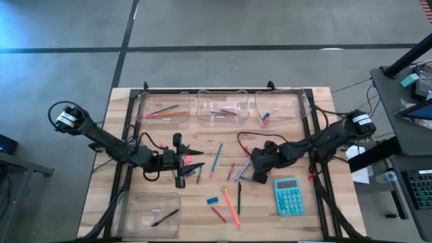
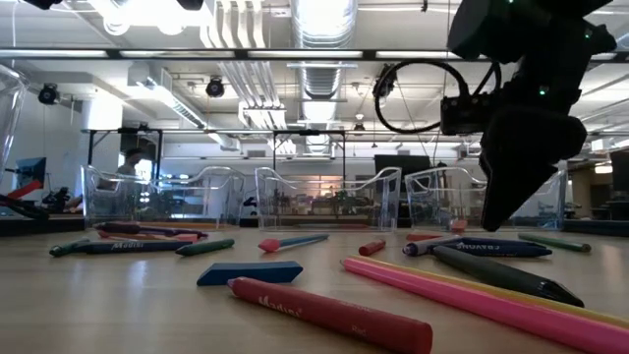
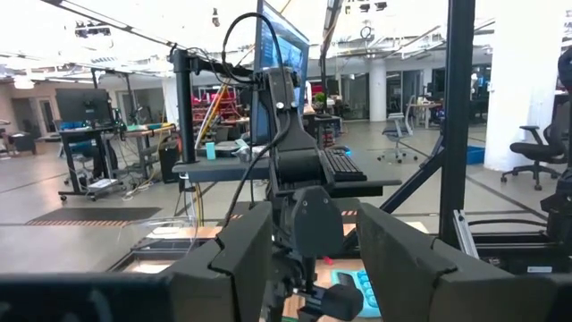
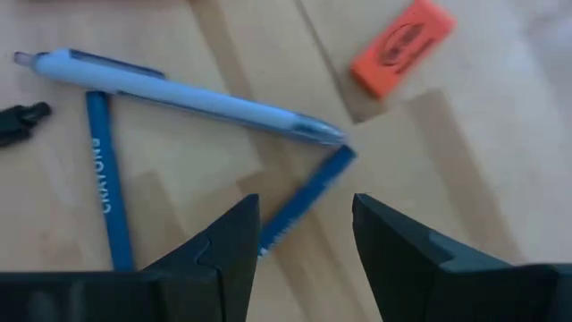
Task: Sort crayons/erasers/pens/pencils in bins
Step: Put the blue crayon into the top middle transparent bin
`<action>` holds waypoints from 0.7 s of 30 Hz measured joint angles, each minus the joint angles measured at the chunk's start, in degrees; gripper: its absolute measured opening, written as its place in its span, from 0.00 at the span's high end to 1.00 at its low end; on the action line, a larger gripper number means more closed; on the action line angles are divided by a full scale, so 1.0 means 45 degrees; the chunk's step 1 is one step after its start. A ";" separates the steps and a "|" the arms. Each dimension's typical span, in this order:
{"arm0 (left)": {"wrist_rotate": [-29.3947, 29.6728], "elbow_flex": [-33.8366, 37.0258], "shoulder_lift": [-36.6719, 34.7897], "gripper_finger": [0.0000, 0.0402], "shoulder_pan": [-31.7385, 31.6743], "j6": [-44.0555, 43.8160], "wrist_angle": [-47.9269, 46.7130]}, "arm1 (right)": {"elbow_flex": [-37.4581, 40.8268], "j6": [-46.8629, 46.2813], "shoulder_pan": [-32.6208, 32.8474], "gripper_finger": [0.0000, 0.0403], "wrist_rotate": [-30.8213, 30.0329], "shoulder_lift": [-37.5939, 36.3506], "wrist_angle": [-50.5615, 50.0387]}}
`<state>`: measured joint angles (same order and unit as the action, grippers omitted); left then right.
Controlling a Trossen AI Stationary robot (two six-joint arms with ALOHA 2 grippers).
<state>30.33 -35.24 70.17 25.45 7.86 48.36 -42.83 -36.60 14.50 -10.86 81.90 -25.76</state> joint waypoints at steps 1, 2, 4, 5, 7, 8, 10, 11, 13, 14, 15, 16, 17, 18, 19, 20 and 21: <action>0.0000 0.0000 0.0000 0.63 0.0000 0.0000 0.0002 | 0.0051 -0.0062 0.0000 0.58 0.0045 0.0106 0.0205; 0.0000 0.0000 0.0000 0.63 0.0005 0.0000 -0.0001 | 0.0108 -0.0181 0.0000 0.58 0.0049 0.0168 0.0356; 0.0000 0.0000 0.0000 0.63 0.0001 -0.0005 -0.0002 | 0.0304 -0.0335 0.0000 0.58 0.0062 0.0327 0.0434; -0.0002 0.0000 0.0000 0.63 0.0005 -0.0003 -0.0001 | 0.0425 -0.0415 0.0000 0.58 0.0070 0.0388 0.0466; -0.0001 0.0000 0.0000 0.63 0.0004 -0.0005 -0.0011 | 0.0636 -0.0651 0.0005 0.58 0.0060 0.0489 0.0647; -0.0001 0.0000 0.0000 0.63 0.0005 -0.0005 -0.0011 | 0.0716 -0.0723 0.0005 0.59 0.0055 0.0520 0.0676; 0.0000 0.0000 0.0000 0.63 0.0000 -0.0005 -0.0011 | 0.0935 -0.0904 0.0005 0.61 0.0066 0.0532 0.0810; -0.0004 0.0000 0.0000 0.63 0.0000 -0.0005 -0.0011 | 0.1017 -0.0953 0.0005 0.63 0.0058 0.0527 0.0866; 0.0000 0.0000 0.0000 0.63 0.0000 -0.0005 -0.0011 | 0.1170 -0.0987 0.0005 0.68 0.0065 0.0452 0.0893; -0.0004 -0.0002 0.0000 0.63 0.0000 -0.0005 -0.0011 | 0.1228 -0.0990 0.0005 0.71 0.0070 0.0405 0.0870; 0.0000 0.0000 0.0000 0.63 0.0000 -0.0005 -0.0010 | 0.1249 -0.0986 0.0005 0.74 0.0079 0.0394 0.0815; -0.0003 0.0000 0.0000 0.63 0.0000 -0.0005 -0.0011 | 0.1258 -0.0979 0.0005 0.78 0.0084 0.0339 0.0783; -0.0003 -0.0005 0.0000 0.63 0.0000 -0.0005 -0.0011 | 0.1268 -0.0941 0.0005 0.82 0.0084 0.0298 0.0747; 0.0000 0.0000 0.0000 0.63 0.0000 -0.0005 -0.0011 | 0.1273 -0.0897 0.0005 0.85 0.0093 0.0268 0.0706; -0.0003 -0.0002 0.0000 0.63 0.0000 -0.0005 -0.0010 | 0.1280 -0.0871 0.0005 0.89 0.0106 0.0220 0.0680; -0.0005 -0.0001 0.0000 0.63 0.0000 -0.0005 -0.0007 | 0.1283 -0.0855 0.0005 0.92 0.0095 0.0197 0.0645; -0.0005 0.0000 0.0000 0.63 0.0000 -0.0005 -0.0006 | 0.1285 -0.0845 0.0005 0.95 0.0083 0.0178 0.0614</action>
<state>30.30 -35.25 70.17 25.45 7.84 48.34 -37.05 -40.40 14.52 -10.49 82.70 -23.00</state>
